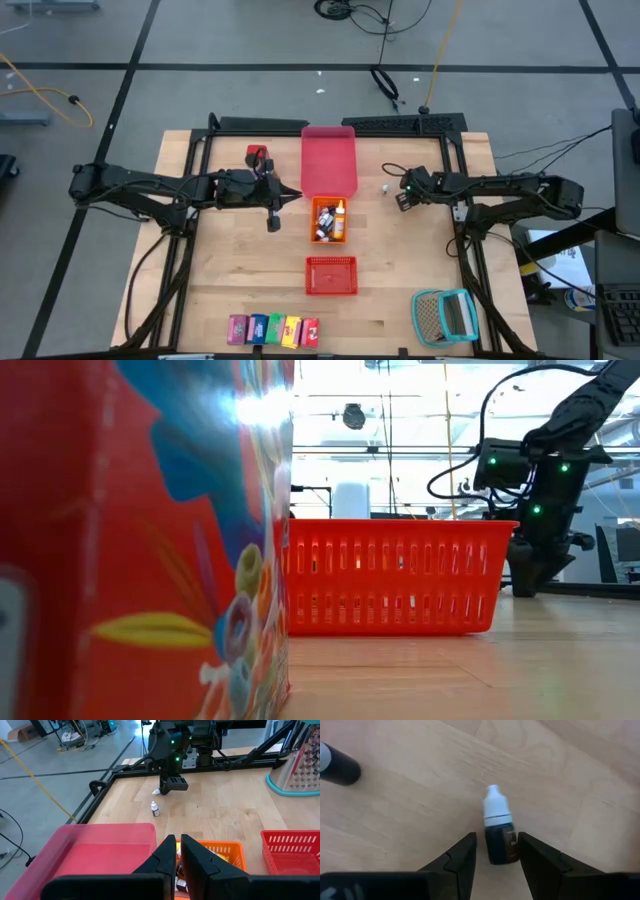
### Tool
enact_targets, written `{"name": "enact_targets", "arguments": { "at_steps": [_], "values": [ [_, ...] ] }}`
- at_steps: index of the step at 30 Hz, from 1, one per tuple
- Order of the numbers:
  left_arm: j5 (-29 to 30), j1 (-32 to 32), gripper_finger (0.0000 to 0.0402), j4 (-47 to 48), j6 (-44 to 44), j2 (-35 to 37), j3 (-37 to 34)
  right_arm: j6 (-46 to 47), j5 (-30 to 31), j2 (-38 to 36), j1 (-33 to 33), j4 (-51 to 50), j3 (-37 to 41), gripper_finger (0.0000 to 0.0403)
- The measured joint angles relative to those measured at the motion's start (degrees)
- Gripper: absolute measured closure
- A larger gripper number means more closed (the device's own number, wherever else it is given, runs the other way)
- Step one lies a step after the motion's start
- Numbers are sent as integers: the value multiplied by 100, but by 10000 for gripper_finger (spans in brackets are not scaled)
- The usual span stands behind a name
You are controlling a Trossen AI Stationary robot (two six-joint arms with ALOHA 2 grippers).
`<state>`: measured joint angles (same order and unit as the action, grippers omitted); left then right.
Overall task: Pick & Place Kitchen Items
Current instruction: Put the right small brown food coloring bottle into the orange basket
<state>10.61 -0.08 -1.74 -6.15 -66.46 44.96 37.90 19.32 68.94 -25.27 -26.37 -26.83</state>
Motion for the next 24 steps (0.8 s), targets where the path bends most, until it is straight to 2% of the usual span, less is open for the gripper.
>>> {"name": "enact_targets", "arguments": {
  "at_steps": [7,16,24],
  "values": [
    [0,0,371,-2,-13,0,1,-92,-70,-8,-27,627,280,271],
    [0,0,371,-2,-9,0,1,-121,-136,-2,-25,644,284,340],
    [0,0,371,-2,4,0,-1,-183,-177,-192,-12,742,291,324]
  ]
}}
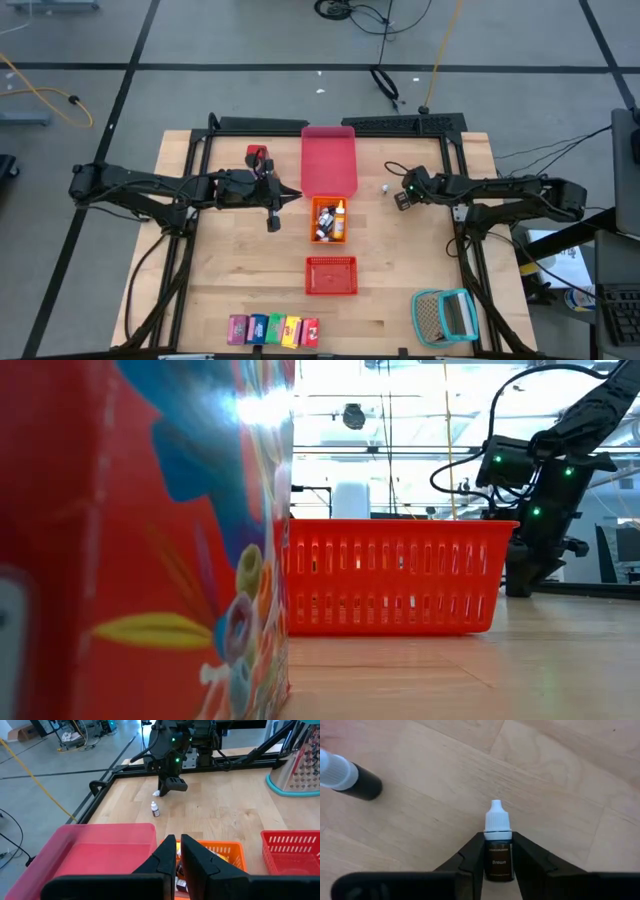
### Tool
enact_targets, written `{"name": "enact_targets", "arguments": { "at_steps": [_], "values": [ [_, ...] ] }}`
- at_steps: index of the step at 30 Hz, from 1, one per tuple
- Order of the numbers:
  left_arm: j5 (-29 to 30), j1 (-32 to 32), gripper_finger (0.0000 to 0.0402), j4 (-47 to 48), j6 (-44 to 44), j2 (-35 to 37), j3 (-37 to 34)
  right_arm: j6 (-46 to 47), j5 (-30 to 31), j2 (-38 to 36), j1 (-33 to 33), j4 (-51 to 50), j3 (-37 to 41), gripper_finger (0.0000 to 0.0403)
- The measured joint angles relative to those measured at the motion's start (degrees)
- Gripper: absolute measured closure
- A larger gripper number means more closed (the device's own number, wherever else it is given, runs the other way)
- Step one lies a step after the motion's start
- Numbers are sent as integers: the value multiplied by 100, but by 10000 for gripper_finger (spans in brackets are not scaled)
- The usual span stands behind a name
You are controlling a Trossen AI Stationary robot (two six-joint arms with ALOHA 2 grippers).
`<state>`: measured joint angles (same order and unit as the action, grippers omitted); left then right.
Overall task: Pick & Place Kitchen Items
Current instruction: Put the right small brown food coloring bottle into the orange basket
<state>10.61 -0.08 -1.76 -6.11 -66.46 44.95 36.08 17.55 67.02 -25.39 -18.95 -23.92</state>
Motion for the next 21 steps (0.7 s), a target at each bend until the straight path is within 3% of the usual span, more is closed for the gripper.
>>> {"name": "enact_targets", "arguments": {
  "at_steps": [5,13,21],
  "values": [
    [0,0,371,-7,15,0,2,-161,-233,-370,7,81,-69,342],
    [0,0,371,-23,15,0,2,-245,-400,-972,256,559,-73,337],
    [2,0,371,-29,0,0,0,-431,-1023,-1258,778,1853,-78,342]
  ]
}}
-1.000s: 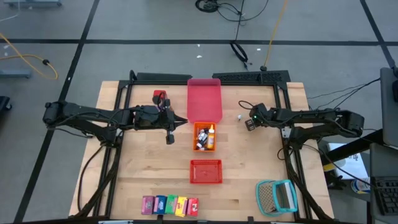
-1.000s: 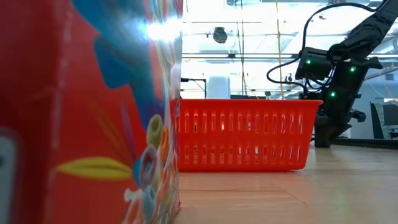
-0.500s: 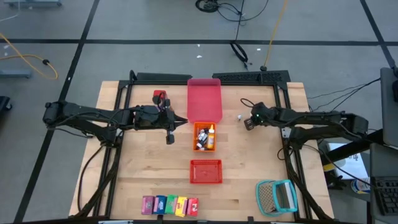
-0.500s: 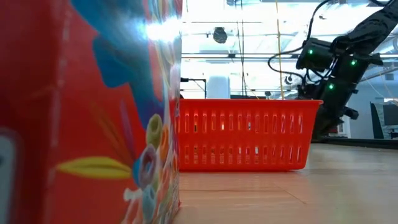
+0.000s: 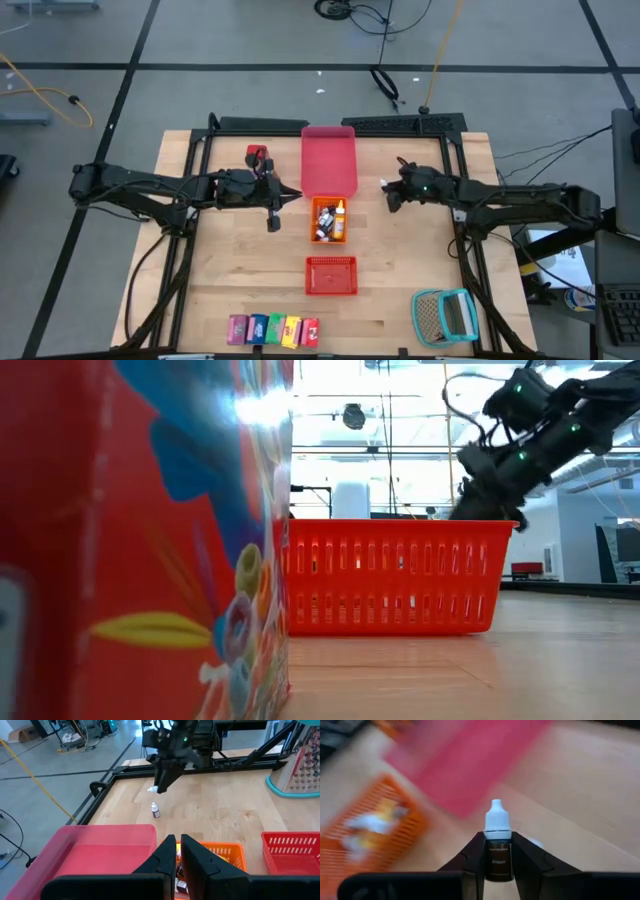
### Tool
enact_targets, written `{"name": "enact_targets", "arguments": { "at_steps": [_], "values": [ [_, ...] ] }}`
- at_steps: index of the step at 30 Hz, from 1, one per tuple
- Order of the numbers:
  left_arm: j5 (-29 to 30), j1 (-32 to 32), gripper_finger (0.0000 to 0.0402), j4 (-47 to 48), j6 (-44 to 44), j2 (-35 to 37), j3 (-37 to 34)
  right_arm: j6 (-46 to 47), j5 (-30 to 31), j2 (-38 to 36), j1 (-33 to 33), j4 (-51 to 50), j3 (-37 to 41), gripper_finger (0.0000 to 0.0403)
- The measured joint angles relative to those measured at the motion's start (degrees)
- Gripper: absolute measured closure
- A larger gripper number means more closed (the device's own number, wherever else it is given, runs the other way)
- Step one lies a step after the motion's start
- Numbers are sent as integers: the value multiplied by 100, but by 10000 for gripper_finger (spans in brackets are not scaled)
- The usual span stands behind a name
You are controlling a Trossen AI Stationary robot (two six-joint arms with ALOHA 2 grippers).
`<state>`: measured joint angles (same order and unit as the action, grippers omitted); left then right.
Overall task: Pick & Place Kitchen Items
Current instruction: Put the right small brown food coloring bottle into the orange basket
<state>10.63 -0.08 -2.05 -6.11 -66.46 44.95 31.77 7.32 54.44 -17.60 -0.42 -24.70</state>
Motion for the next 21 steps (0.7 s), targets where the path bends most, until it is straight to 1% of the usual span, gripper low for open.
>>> {"name": "enact_targets", "arguments": {
  "at_steps": [2,14,17,21],
  "values": [
    [-2,0,371,3,0,0,2,-46,-156,-2,136,369,-1,340],
    [0,0,371,-28,4,0,0,-121,-169,336,1043,1873,-5,340],
    [0,0,371,-60,0,0,1,-161,-168,494,1193,2031,-33,340],
    [0,0,371,-70,0,0,2,-271,-165,901,1381,2029,-310,340]
  ]
}}
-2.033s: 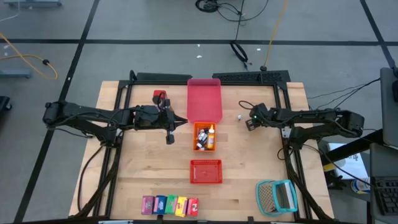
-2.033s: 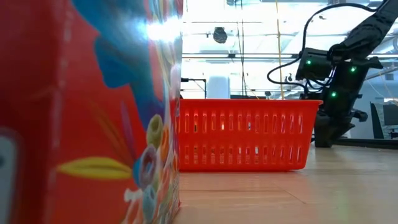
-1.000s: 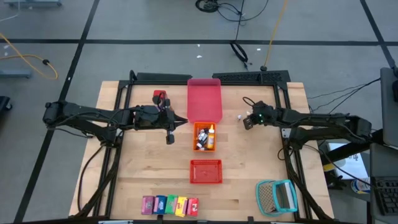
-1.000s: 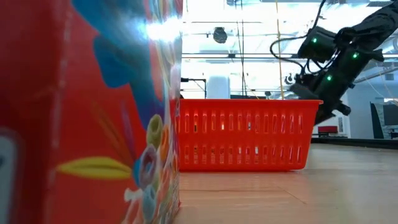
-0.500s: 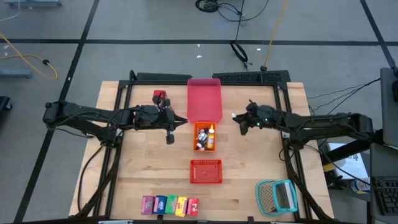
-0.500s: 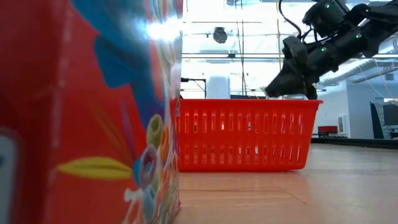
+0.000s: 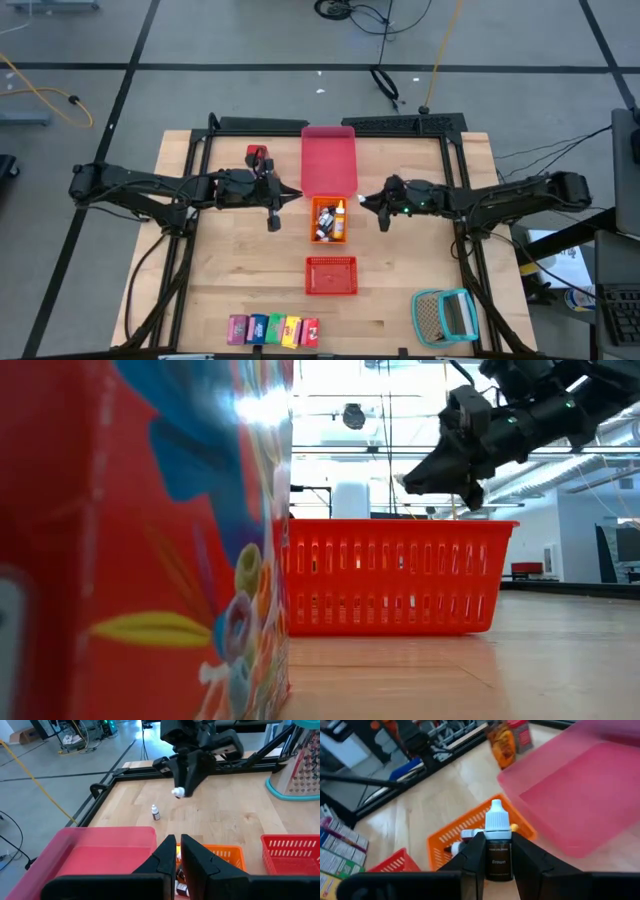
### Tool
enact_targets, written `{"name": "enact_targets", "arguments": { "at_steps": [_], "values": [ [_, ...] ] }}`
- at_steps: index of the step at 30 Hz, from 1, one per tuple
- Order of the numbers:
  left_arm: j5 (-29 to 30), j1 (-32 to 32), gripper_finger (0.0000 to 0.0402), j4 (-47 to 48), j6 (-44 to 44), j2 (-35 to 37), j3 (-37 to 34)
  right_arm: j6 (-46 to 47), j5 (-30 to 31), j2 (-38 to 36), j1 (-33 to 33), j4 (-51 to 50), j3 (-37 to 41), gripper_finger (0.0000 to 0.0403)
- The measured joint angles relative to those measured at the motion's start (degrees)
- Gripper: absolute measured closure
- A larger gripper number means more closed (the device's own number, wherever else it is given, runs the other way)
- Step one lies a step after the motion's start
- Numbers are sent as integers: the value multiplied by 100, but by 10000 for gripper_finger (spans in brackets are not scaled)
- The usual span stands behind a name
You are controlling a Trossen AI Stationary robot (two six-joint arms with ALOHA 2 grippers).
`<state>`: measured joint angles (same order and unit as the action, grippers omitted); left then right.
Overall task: Pick & Place Kitchen Items
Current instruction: Put the right small brown food coloring bottle into the orange basket
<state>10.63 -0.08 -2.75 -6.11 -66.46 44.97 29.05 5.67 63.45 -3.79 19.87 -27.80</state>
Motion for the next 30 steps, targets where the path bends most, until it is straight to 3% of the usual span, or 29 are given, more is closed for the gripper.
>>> {"name": "enact_targets", "arguments": {
  "at_steps": [14,21,30],
  "values": [
    [-2,-2,371,5,-20,0,-2,-545,-7,1685,91,16,-1046,338],
    [2,-38,371,-24,-22,-43,0,-750,-292,2468,91,101,-1621,338],
    [0,-158,371,-172,-25,-410,0,-1211,-291,3140,91,156,-2207,337]
  ]
}}
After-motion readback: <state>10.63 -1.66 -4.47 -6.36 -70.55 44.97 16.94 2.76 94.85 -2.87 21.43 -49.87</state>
